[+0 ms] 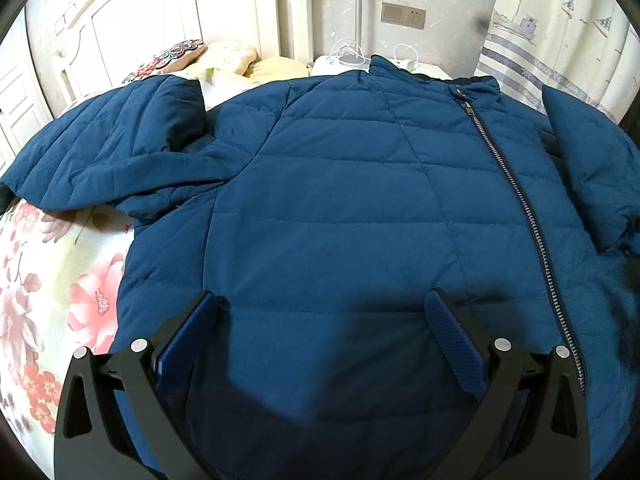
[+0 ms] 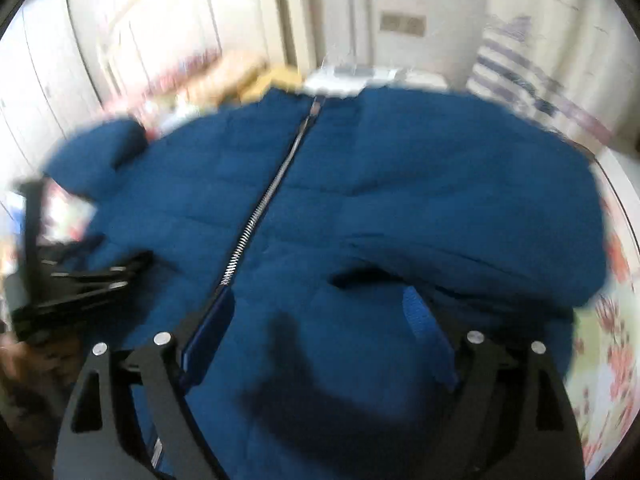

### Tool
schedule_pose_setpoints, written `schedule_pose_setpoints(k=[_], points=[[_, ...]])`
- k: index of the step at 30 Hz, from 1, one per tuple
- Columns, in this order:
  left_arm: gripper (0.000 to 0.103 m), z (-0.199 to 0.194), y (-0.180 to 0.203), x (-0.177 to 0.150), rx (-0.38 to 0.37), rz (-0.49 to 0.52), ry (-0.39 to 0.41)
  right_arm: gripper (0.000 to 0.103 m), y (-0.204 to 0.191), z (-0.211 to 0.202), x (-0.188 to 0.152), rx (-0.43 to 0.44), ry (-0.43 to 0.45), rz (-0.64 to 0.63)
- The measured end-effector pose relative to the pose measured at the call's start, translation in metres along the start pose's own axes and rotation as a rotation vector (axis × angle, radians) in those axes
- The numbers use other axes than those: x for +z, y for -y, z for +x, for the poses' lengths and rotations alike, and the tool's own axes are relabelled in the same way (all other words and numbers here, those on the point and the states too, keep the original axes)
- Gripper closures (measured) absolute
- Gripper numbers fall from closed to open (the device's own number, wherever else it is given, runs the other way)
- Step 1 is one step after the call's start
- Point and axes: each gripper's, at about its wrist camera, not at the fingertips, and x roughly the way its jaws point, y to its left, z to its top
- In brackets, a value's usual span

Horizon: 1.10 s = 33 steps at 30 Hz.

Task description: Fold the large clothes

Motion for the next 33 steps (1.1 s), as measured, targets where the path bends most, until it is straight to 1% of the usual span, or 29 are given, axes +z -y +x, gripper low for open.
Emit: schedule_pose_setpoints(k=[1,2,3,4,6,8,9,10,11,12,13,14,15,16,17,18,19,21,22,24,25,26,27,28,29,30,31,32,33], points=[[0.004,0.0,0.0,0.0,-0.001,-0.001,0.0,0.018,0.006,-0.011,-0.002,-0.017,0.028,0.016],[0.004,0.0,0.001,0.0,0.001,0.001,0.0,0.018,0.02,-0.022,-0.01,-0.066,0.049,0.057],[0.004,0.0,0.001,0.0,0.005,0.003,0.0,0.018,0.037,-0.029,-0.019,-0.11,0.059,0.116],[0.004,0.0,0.003,0.001,0.018,0.012,0.002,0.018,0.047,-0.034,-0.028,-0.129,0.066,0.156],[0.005,-0.004,0.01,0.001,0.047,0.041,0.017,0.018,0.081,-0.032,-0.046,-0.172,0.058,0.263],[0.005,-0.016,0.028,0.003,0.06,0.11,0.061,0.02,0.103,-0.027,-0.065,-0.183,0.035,0.355],[0.005,-0.024,0.042,0.006,0.047,0.153,0.086,0.021,0.115,-0.023,-0.075,-0.182,0.031,0.414],[0.005,-0.035,0.063,0.01,0.03,0.211,0.117,0.021,0.125,-0.021,-0.086,-0.164,0.065,0.478],[0.005,-0.043,0.079,0.014,0.021,0.254,0.142,0.021,0.13,-0.025,-0.092,-0.168,0.086,0.494],[0.005,-0.053,0.1,0.018,0.012,0.312,0.178,0.021,0.133,-0.027,-0.094,-0.152,0.103,0.511],[0.005,-0.064,0.13,0.022,0.0,0.388,0.225,0.021,0.135,-0.028,-0.094,-0.146,0.109,0.517],[0.005,-0.07,0.149,0.025,-0.004,0.436,0.251,0.021,0.136,-0.029,-0.095,-0.14,0.115,0.52],[0.005,-0.075,0.175,0.027,-0.01,0.501,0.279,0.021,0.137,-0.029,-0.096,-0.137,0.117,0.519],[0.005,-0.078,0.206,0.03,-0.019,0.586,0.305,0.021,0.138,-0.031,-0.096,-0.136,0.118,0.518],[0.005,-0.079,0.225,0.031,-0.025,0.637,0.319,0.021,0.139,-0.032,-0.095,-0.136,0.119,0.517],[0.005,-0.078,0.249,0.033,-0.032,0.698,0.332,0.021,0.14,-0.032,-0.094,-0.135,0.12,0.516],[0.005,-0.077,0.265,0.034,-0.039,0.727,0.334,0.021,0.138,-0.032,-0.093,-0.135,0.121,0.514],[0.005,-0.068,0.3,0.042,-0.084,0.793,0.305,0.021,0.136,-0.031,-0.093,-0.135,0.122,0.509],[0.005,-0.064,0.311,0.043,-0.095,0.819,0.293,0.021,0.135,-0.029,-0.092,-0.136,0.122,0.508],[0.005,-0.052,0.333,0.042,-0.089,0.878,0.274,0.021,0.132,-0.033,-0.096,-0.134,0.125,0.508],[0.01,-0.046,0.341,0.042,-0.1,0.907,0.26,0.02,0.132,-0.033,-0.097,-0.132,0.127,0.509],[0.017,-0.045,0.345,0.04,-0.124,0.92,0.249,0.02,0.131,-0.034,-0.097,-0.131,0.128,0.51],[0.038,-0.044,0.347,0.04,-0.175,0.924,0.223,0.02,0.131,-0.034,-0.097,-0.13,0.128,0.509],[0.052,-0.048,0.344,0.039,-0.195,0.894,0.234,0.02,0.13,-0.034,-0.097,-0.13,0.128,0.509],[0.061,-0.052,0.34,0.039,-0.209,0.871,0.256,0.019,0.13,-0.034,-0.097,-0.13,0.128,0.508],[0.078,-0.058,0.336,0.039,-0.227,0.847,0.277,0.019,0.13,-0.034,-0.097,-0.129,0.128,0.509],[0.089,-0.063,0.33,0.041,-0.241,0.811,0.291,0.019,0.13,-0.034,-0.097,-0.127,0.129,0.511],[0.095,-0.07,0.318,0.045,-0.27,0.751,0.301,0.019,0.13,-0.034,-0.097,-0.127,0.13,0.512],[0.097,-0.078,0.305,0.05,-0.289,0.688,0.315,0.019,0.13,-0.034,-0.096,-0.127,0.13,0.512]])
